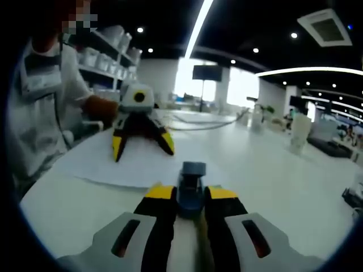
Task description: Pick up the paper insert the paper into the punch align the paper edges press the punch to punch holes
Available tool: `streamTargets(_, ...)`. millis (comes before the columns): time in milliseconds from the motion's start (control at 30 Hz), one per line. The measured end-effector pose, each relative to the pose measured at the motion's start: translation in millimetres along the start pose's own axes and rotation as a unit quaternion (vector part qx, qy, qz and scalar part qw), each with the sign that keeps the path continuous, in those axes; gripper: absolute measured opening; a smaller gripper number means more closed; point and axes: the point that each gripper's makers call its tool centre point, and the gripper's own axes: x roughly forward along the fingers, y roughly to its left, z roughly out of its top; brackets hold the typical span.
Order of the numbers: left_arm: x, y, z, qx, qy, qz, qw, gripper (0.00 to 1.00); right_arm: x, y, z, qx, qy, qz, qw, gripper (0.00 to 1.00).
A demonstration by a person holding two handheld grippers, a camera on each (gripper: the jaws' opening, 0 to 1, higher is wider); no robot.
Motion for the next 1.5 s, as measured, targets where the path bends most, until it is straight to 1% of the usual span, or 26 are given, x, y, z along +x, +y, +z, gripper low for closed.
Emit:
streamTargets(200,-2,-3.7,-0.4,0.003,-0.002,-0.01,0.9999,0.65,0,0,0.0,-0.001,0.001,-0.001,1.0,0.23)
streamTargets(333,-3,-3.9,0.1,-0.001,-0.005,-0.013,0.9999,0.63,-2,-2,-0.9,-0.001,0.002,-0.004,1.0,0.23)
streamTargets(533,-4,-7.1,-0.3,0.005,-0.005,-0.019,0.9998,0.63,-2,-3,-0.8,-0.002,0.002,-0.004,1.0,0.23)
streamTargets(900,-4,-8.7,-0.5,0.007,-0.005,-0.018,0.9998,0.63,-2,-4,-1.2,-0.003,0.001,-0.004,1.0,0.23)
streamTargets(1133,-5,-5.4,0.3,-0.001,-0.007,-0.011,0.9999,0.65,-2,-6,-1.4,-0.002,0.003,-0.012,0.9999,0.24)
streamTargets(1300,-9,1.5,8.9,-0.027,-0.033,-0.005,0.9991,0.65,-7,-4,-0.2,0.001,-0.001,-0.009,1.0,0.24)
streamTargets(1500,-7,2.6,7.0,-0.03,-0.028,-0.002,0.9991,0.65,-11,-6,-3.6,-0.004,0.004,-0.013,0.9999,0.23)
